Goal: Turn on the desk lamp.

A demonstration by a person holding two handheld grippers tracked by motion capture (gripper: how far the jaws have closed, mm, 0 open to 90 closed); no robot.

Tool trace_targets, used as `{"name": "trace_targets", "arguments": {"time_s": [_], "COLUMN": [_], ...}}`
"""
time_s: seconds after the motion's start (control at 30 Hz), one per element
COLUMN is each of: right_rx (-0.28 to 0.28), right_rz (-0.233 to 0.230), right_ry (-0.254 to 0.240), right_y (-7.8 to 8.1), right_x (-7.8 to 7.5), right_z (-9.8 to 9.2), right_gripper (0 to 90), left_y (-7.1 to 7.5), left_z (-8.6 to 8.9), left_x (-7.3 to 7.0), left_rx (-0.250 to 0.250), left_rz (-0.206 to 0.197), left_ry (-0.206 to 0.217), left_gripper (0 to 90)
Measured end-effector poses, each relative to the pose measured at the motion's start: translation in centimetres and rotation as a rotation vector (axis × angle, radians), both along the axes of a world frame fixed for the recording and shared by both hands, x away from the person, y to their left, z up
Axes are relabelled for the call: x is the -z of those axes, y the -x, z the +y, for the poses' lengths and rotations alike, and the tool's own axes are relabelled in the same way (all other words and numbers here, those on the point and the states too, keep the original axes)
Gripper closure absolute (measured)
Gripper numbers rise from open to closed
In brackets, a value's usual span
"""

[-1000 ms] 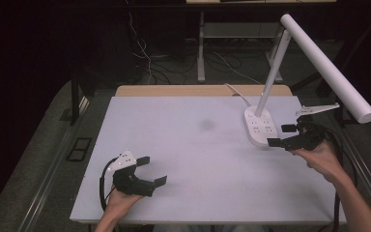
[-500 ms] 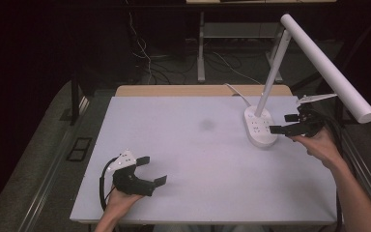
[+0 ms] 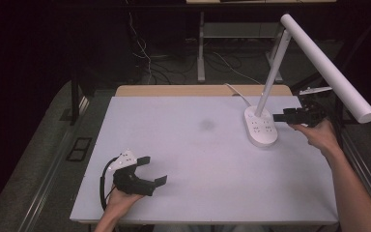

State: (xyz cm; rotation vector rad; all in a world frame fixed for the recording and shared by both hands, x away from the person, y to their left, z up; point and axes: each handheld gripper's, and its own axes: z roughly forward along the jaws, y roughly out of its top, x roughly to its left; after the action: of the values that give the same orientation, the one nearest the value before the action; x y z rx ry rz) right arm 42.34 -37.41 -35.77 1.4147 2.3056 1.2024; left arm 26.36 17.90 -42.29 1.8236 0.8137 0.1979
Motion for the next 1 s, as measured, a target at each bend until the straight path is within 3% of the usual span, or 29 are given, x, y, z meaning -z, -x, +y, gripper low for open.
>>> {"name": "trace_targets", "arguments": {"time_s": [0.63, 1.0], "right_rx": [0.066, 0.13], "right_rz": [0.033, 0.04], "right_ry": [0.012, -0.008], "right_y": [-3.6, -5.1], "right_x": [1.6, 2.9], "right_z": [0.2, 0.7], "right_gripper": [89.4, 90.0], "left_y": [0.0, 0.0], "left_z": [0.1, 0.1], "left_x": [-0.1, -0.1], "left_rx": [-0.002, -0.002], "left_rz": [-0.004, -0.007], "left_ry": [0.008, 0.01], "left_gripper": [0.0, 0.0]}}
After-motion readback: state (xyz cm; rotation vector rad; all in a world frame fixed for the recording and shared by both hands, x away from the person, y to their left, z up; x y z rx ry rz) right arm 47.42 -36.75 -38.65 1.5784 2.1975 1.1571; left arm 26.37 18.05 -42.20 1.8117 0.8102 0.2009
